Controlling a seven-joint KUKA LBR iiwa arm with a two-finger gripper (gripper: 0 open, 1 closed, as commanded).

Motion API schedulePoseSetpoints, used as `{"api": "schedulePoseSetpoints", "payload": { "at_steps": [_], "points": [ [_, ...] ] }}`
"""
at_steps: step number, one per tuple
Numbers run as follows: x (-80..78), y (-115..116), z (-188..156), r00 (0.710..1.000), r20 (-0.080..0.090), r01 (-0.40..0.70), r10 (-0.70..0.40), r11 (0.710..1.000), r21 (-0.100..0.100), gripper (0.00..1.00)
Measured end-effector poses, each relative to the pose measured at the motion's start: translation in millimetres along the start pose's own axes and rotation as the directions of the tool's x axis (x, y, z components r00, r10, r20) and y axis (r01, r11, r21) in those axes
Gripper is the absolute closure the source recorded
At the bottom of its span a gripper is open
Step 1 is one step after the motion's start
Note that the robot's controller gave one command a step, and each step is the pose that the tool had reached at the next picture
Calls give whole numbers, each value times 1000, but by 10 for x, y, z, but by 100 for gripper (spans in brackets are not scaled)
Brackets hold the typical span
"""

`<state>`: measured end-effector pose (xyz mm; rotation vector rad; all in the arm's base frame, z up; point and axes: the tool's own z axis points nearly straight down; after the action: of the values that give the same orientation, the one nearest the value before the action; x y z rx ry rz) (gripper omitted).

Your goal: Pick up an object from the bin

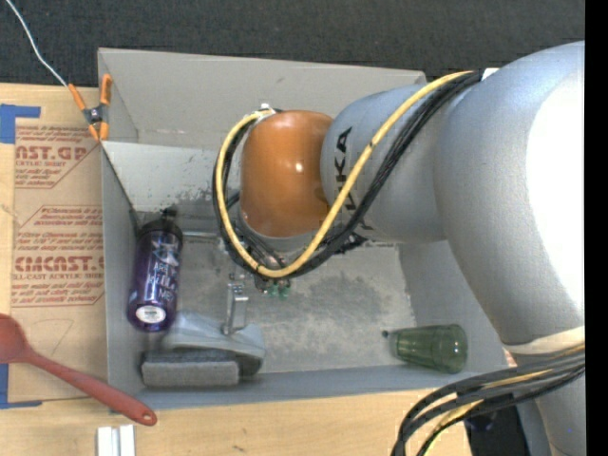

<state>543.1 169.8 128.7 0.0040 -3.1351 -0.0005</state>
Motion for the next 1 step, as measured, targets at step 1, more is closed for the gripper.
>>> {"api": "schedulePoseSetpoints", "payload": {
  "at_steps": [1],
  "points": [
    [-19,-10,-47,1000,7,-2,2,1000,-1,0]
  ]
}}
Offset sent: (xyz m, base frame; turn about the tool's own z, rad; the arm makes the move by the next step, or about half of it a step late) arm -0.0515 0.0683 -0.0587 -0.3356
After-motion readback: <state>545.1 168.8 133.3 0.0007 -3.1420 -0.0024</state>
